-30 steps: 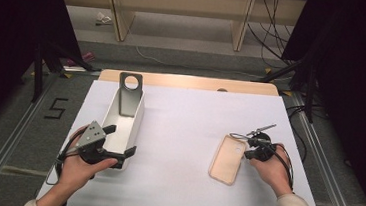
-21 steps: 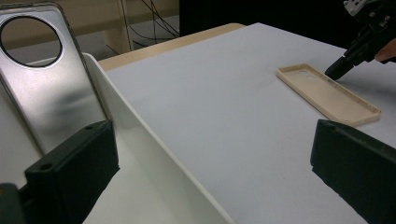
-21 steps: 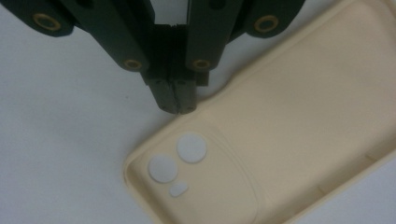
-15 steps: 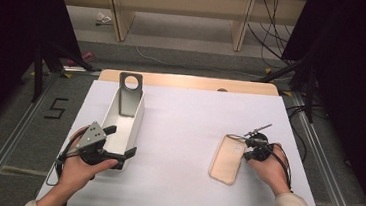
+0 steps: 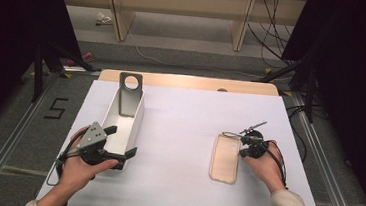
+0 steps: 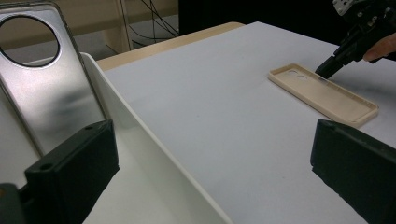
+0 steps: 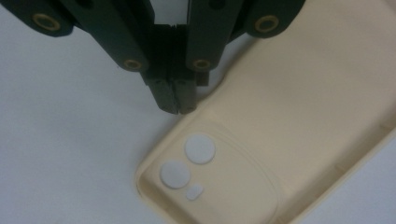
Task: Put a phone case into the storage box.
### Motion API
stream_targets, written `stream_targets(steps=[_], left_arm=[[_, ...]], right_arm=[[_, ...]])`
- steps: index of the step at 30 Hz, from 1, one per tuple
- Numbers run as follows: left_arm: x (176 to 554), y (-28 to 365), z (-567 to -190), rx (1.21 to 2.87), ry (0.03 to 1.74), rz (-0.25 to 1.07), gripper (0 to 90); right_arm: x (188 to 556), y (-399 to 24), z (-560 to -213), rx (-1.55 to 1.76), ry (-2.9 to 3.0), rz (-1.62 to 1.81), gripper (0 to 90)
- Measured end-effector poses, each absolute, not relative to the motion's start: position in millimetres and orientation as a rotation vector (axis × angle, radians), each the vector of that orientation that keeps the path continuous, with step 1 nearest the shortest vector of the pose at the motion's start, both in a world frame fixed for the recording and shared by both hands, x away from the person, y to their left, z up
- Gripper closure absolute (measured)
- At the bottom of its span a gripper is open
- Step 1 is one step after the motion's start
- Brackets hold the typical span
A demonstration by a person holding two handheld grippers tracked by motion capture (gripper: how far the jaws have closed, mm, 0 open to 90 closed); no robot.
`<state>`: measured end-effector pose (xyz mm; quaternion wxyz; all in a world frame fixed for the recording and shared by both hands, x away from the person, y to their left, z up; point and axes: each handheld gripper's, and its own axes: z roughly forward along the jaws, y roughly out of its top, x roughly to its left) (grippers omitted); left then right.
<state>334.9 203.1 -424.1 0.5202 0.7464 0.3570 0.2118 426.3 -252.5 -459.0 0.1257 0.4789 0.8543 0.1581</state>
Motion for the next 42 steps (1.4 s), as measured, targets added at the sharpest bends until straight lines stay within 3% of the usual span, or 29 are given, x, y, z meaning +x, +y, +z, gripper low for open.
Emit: stream_targets(steps=[32, 36, 42], left_arm=[[334.9, 202.7, -424.3, 1.789, 0.853, 0.504, 0.4], [334.8, 202.6, -424.0, 1.789, 0.852, 0.505, 0.4], [334.4, 203.0, -423.6, 1.787, 0.851, 0.505, 0.4]], right_arm=[[428.2, -243.7, -458.0, 1.368, 2.494, 0.489, 87.8], [427.8, -244.8, -455.2, 1.336, 2.502, 0.490, 77.0], [422.9, -246.3, -445.1, 1.282, 2.455, 0.513, 41.5]])
